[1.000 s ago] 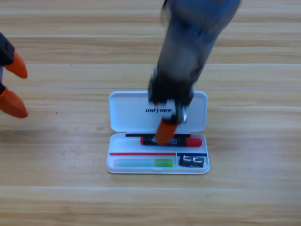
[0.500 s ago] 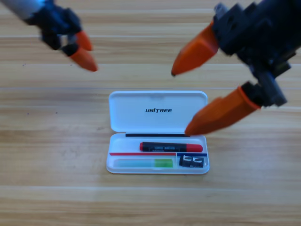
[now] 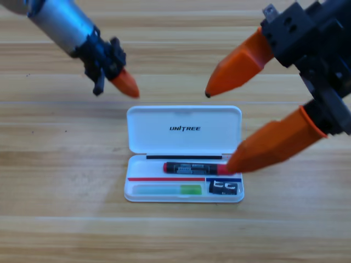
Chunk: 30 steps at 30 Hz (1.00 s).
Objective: Clean up eraser and pencils
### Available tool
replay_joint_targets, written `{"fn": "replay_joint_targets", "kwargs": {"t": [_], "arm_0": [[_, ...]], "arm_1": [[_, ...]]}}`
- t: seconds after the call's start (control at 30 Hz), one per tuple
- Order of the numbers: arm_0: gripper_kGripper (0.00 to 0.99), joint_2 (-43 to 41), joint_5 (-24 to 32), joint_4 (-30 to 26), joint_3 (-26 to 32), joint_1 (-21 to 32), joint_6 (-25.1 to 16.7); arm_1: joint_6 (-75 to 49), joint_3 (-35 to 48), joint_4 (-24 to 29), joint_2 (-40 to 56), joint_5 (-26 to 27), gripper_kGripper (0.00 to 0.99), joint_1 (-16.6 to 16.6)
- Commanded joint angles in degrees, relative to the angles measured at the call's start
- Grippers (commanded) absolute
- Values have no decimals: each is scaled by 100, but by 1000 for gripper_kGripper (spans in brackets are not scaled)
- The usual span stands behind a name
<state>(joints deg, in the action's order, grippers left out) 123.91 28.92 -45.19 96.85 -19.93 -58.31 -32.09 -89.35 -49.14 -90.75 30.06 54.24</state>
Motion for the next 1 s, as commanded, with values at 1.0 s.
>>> {"fn": "replay_joint_targets", "kwargs": {"t": [1.0], "arm_0": [[0,459,1045,-755,-562,-731,-295]], "arm_1": [[150,278,247,119,263,928,166]]}}
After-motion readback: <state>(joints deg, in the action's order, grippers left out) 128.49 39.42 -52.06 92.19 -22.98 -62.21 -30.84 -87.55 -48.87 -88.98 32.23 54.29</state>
